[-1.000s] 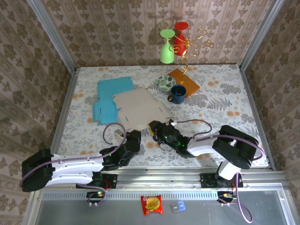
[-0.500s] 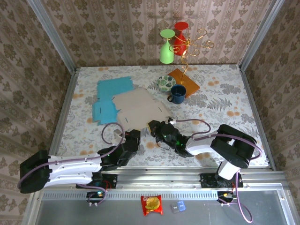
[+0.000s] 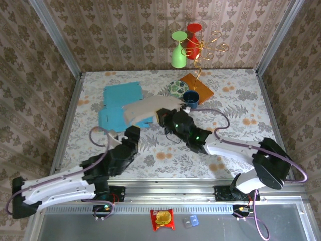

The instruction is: Fold the paper box

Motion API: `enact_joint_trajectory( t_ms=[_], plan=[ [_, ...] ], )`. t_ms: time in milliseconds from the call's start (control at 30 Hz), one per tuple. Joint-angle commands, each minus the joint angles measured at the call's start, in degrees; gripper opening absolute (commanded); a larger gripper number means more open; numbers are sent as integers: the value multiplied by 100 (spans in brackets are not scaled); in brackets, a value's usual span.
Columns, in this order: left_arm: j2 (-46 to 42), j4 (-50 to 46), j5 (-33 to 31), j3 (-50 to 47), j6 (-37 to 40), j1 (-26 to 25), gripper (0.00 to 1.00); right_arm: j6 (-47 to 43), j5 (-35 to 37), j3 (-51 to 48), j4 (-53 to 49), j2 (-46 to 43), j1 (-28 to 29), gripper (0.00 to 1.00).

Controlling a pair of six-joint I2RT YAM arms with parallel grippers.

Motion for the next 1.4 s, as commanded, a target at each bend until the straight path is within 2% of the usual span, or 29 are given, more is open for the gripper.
enact_joint_trajectory(
  t_ms=[0, 233, 367, 500, 600, 733, 867, 967, 1033, 1133, 1233, 1367],
  plan=[
    [-433, -1419, -442, 603, 1316, 57, 76, -290, 114, 575, -956, -184, -103, 0],
    [-516, -1955, -696, 1949, 3189, 240, 75, -434, 308, 1826, -2013, -254, -136, 0],
    [-402, -2137, -734, 2545, 3759, 332, 72, -419, 511, 2429, -2938, -515, -106, 0],
    [-188, -2688, -709, 3030, 3627, 406, 68, -222, 803, 3192, -4652, -720, -77, 0],
    [64, -3118, -466, 3410, 3518, 561, 64, 131, 1129, 3542, -5888, -940, -9, 0],
    [425, -3446, 340, 3680, 3351, 1090, 61, 502, 1435, 3826, -7165, -1218, 77, 0],
    [857, -3516, 1901, 3747, 3268, 2120, 60, 778, 1598, 3966, -7852, -1435, 81, 0],
    [1337, -3416, 3067, 3795, 3387, 2707, 58, 906, 1777, 4147, -8293, -1459, 70, 0],
    [1700, -3343, 3621, 3853, 3542, 2936, 57, 915, 1788, 4108, -8322, -1457, -50, 0],
    [2271, -3164, 4256, 3987, 3790, 3138, 57, 724, 1260, 3695, -7913, -1386, -654, 0],
    [2708, -2919, 4577, 4090, 3875, 3228, 57, 629, 630, 3154, -7474, -1276, -1316, 0],
    [3214, -2432, 4866, 4208, 3848, 3237, 58, 606, 87, 2531, -6871, -1200, -1928, 0]
  ],
)
